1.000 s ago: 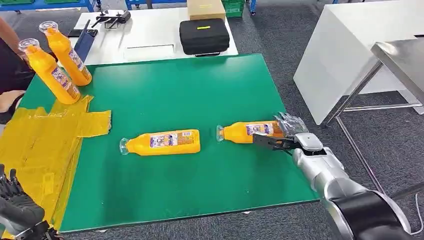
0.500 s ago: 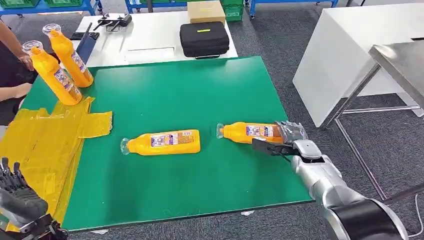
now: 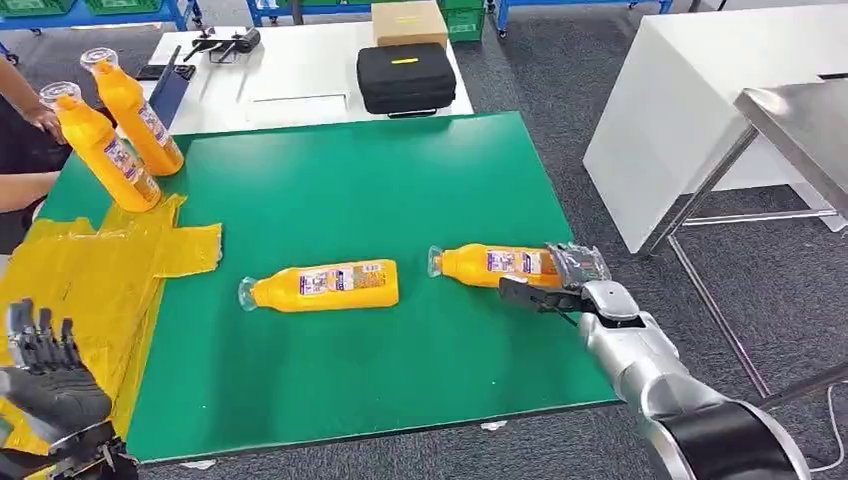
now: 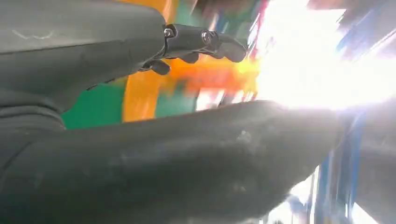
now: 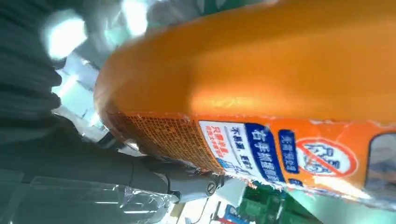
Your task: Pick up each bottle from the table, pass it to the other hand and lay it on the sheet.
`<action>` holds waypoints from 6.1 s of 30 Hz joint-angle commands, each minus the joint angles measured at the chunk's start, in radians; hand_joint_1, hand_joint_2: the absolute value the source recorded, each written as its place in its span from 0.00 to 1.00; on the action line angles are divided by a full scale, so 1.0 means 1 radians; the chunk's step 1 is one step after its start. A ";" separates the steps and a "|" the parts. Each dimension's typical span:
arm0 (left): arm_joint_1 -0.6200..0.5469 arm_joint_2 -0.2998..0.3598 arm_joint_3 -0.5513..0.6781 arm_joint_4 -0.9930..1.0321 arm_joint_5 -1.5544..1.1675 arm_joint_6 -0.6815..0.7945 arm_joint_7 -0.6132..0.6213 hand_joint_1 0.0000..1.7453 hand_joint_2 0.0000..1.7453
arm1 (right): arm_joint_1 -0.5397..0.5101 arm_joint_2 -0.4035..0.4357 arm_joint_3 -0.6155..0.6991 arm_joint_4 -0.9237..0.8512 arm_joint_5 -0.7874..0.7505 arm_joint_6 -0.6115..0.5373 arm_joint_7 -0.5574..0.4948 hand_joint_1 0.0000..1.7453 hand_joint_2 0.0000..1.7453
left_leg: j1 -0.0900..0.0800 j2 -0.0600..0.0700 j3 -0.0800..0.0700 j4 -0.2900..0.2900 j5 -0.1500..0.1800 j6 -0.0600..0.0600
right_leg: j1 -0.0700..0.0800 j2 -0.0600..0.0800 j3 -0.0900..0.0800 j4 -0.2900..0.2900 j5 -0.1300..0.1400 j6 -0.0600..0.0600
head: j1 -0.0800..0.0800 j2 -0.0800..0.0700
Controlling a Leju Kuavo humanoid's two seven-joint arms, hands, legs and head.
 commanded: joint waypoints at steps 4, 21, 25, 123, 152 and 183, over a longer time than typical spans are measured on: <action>-0.094 -0.017 0.097 0.222 0.089 -0.399 0.150 0.00 1.00 | 0.112 0.114 -0.070 -0.489 -0.395 0.132 -0.122 1.00 1.00 | 0.002 0.004 -0.005 0.000 0.001 -0.003 | 0.001 0.002 -0.007 0.001 0.002 -0.002 | -0.001 0.000; -0.100 -0.086 0.000 0.140 -0.010 -0.397 0.175 0.00 1.00 | 0.132 0.184 0.008 -0.659 -0.435 -0.012 -0.050 1.00 1.00 | 0.000 -0.006 -0.019 0.000 0.006 -0.003 | -0.001 -0.007 -0.018 0.002 0.001 -0.001 | -0.001 0.000; -0.102 -0.090 0.000 0.137 -0.010 -0.400 0.175 0.00 1.00 | 0.129 0.190 0.016 -0.657 -0.441 -0.010 -0.051 1.00 1.00 | 0.001 -0.006 -0.018 0.001 0.005 -0.004 | 0.000 -0.008 -0.018 0.002 0.000 -0.001 | -0.001 0.000; -0.069 -0.296 0.159 -0.131 -1.266 0.643 -0.151 1.00 1.00 | -0.320 0.495 0.757 0.006 -1.275 -0.090 -0.186 0.00 0.00 | 0.001 -0.009 -0.019 -0.002 0.008 -0.007 | 0.001 -0.009 -0.019 0.002 0.000 -0.002 | -0.001 0.000; -0.499 0.247 -0.116 0.893 -1.753 0.643 0.579 1.00 1.00 | 0.073 0.462 0.367 -0.424 -0.707 0.063 -0.101 0.00 0.00 | 0.003 -0.009 -0.022 0.000 0.008 -0.008 | 0.004 -0.010 -0.022 0.004 0.001 -0.004 | 0.000 0.000; -0.537 0.113 0.107 0.825 -0.666 0.629 -0.151 0.00 0.00 | -0.043 0.512 0.261 -0.103 -0.325 -0.073 0.088 0.00 1.00 | 0.003 -0.009 -0.023 0.001 0.008 -0.007 | 0.003 -0.010 -0.023 0.005 0.001 -0.004 | 0.000 0.000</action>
